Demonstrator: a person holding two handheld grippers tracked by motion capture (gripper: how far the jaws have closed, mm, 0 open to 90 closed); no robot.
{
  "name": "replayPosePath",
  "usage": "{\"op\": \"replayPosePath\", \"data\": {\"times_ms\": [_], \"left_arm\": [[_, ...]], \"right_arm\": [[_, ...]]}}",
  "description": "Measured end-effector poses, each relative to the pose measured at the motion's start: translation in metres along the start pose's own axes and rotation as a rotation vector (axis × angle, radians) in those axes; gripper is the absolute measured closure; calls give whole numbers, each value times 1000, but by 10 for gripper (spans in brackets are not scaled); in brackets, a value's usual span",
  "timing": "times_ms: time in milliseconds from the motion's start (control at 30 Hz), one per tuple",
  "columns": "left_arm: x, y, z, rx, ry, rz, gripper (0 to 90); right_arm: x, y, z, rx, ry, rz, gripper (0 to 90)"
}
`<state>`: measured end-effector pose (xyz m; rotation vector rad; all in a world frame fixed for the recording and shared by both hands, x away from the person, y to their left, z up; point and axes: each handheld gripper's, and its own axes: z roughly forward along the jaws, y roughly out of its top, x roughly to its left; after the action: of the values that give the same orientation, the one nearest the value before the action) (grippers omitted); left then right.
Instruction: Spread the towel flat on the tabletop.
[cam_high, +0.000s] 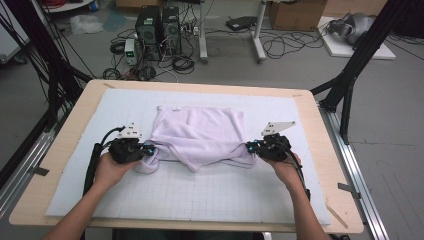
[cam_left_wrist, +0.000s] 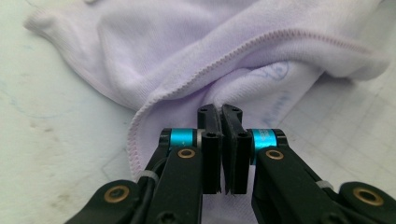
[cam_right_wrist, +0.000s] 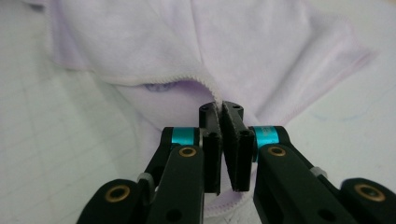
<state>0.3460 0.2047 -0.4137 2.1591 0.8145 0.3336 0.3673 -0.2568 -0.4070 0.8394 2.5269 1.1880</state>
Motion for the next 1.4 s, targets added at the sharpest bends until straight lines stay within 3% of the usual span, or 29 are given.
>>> {"op": "replayPosePath", "data": {"times_ms": [100,200,300,467,633,767,933,1100,1200,1267,1400], "left_arm": [[-2,-4,-7,-14,-17,7,791],[-1,-8,-21,-41,-9,-8,645],[1,-11,-30,-41,-12,-24,527],[1,-20,-36,-29,-14,-20,465],[6,-33,-18,28,-41,-64,491],[5,-36,-6,48,-77,-39,658],[2,-34,0,45,-81,-11,801],[1,-34,0,39,-74,-4,858],[2,-33,-4,14,-90,-9,847],[2,-32,-9,-10,-90,-22,746],[5,-31,-20,-29,-64,-33,585]], "right_arm": [[-2,-4,2,13,11,34,748],[7,-1,-9,-34,10,17,661],[23,4,-16,-71,31,-25,640],[49,16,-11,-119,72,-71,586],[82,30,26,-107,176,-120,559],[98,37,56,-93,247,-131,555],[110,42,79,-92,292,-133,552],[116,42,97,-51,302,-136,599],[119,40,107,10,301,-167,715],[121,39,110,37,315,-179,840],[120,40,106,26,334,-194,870]]}}
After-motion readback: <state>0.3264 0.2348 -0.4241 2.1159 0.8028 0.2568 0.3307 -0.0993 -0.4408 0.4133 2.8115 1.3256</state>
